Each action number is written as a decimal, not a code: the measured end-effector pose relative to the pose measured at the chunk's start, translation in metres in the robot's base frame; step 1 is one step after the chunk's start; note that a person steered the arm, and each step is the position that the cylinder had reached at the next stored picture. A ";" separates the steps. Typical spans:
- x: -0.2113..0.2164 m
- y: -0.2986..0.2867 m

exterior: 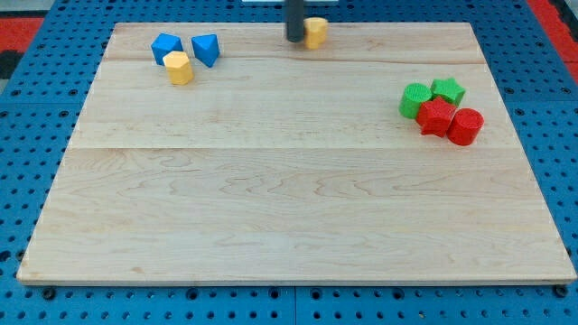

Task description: Move the blue blocks to the top center

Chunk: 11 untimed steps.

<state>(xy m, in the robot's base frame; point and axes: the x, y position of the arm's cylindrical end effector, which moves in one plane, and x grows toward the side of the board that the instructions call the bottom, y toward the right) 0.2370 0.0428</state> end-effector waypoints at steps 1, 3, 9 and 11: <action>-0.011 -0.026; -0.042 -0.134; 0.000 -0.088; 0.037 -0.049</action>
